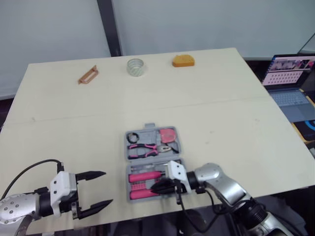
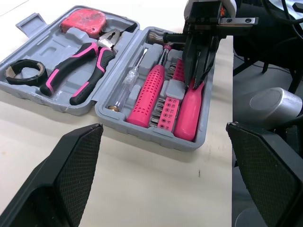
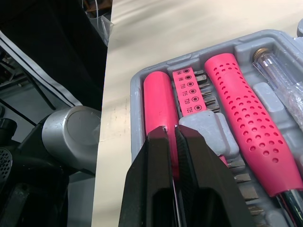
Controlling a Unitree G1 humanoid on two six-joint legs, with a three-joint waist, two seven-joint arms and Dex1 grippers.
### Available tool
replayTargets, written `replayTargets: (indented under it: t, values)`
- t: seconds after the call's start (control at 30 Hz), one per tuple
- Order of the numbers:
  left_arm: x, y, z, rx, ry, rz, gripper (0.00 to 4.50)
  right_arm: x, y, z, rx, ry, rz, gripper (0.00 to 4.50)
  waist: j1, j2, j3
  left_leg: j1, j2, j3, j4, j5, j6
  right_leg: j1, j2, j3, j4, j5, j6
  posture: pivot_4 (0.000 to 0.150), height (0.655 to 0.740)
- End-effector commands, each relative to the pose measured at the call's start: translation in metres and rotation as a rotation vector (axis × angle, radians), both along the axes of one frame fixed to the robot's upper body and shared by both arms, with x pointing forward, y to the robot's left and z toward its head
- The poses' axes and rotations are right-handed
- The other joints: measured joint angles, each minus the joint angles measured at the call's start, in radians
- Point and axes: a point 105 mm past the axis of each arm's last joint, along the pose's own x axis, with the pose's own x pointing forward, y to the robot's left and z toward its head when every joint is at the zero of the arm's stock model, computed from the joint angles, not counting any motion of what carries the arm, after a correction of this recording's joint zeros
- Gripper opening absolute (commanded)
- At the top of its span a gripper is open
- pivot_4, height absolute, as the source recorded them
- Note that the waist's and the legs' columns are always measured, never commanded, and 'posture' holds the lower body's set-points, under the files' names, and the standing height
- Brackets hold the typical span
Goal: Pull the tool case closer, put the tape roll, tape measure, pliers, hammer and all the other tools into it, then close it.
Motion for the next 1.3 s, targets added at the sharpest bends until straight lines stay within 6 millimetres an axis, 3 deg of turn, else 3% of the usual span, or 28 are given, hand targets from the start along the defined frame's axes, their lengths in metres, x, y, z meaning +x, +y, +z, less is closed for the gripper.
replayTargets:
  t: [0.03,0.5,0.7,0.87,1.0,1.07,1.17,1.3]
  values:
    - [0.0,-0.003,0.005,-0.001,-0.022,-0.009,4.5,-0.002,-0.004,-0.014,-0.046,0.013,0.009,0.35,0.0,0.0,0.0,0.0,0.0,0.0,0.0,0.0,0.0,0.0,0.0,0.0,0.0,0.0,0.0,0.15,0.74]
    - [0.0,-0.003,0.005,-0.001,-0.027,-0.008,4.5,-0.001,-0.003,-0.025,-0.063,0.01,0.002,0.35,-0.001,-0.002,-0.002,0.003,0.0,0.0,0.0,0.0,0.0,0.003,0.0,0.0,0.0,0.0,0.0,0.15,0.74]
    - [0.0,-0.005,0.002,-0.01,-0.026,-0.006,4.5,0.006,-0.001,0.006,0.021,-0.05,-0.018,0.35,0.0,-0.002,-0.002,0.002,0.0,0.0,0.0,0.0,0.0,0.003,0.0,-0.001,0.0,0.0,0.0,0.15,0.74]
    - [0.007,-0.011,0.002,-0.052,-0.029,0.021,4.5,0.017,-0.002,0.052,0.119,-0.089,-0.116,0.35,0.004,-0.002,-0.002,0.001,0.001,-0.001,0.001,0.0,0.0,0.002,0.0,-0.001,0.0,0.0,0.0,0.15,0.74]
    - [0.014,-0.007,-0.001,-0.078,-0.003,0.075,4.5,0.029,-0.023,0.076,0.103,-0.073,-0.258,0.35,0.011,-0.002,-0.002,0.001,0.0,-0.001,0.0,0.0,0.0,0.002,0.0,-0.001,0.0,0.0,0.0,0.15,0.74]
    - [0.02,-0.004,-0.002,-0.082,-0.002,0.108,4.5,0.029,-0.043,0.08,0.061,-0.049,-0.304,0.35,0.023,-0.002,-0.001,0.001,0.0,-0.001,0.001,0.0,0.0,0.002,0.0,-0.001,-0.001,0.0,0.0,0.15,0.74]
    - [0.027,-0.003,-0.002,-0.086,-0.006,0.119,4.5,0.031,-0.066,0.085,0.027,-0.017,-0.372,1.2,0.028,-0.002,-0.002,0.001,0.0,-0.001,0.002,-0.001,0.001,0.003,0.0,-0.001,-0.001,0.0,0.0,0.15,0.74]
    - [0.036,-0.001,0.001,-0.082,-0.027,0.118,4.5,0.033,-0.093,0.092,0.011,-0.015,-0.471,3.17,0.029,-0.002,-0.002,0.001,0.0,-0.001,0.002,-0.001,0.001,0.003,0.0,-0.001,-0.001,0.0,0.0,0.15,0.74]
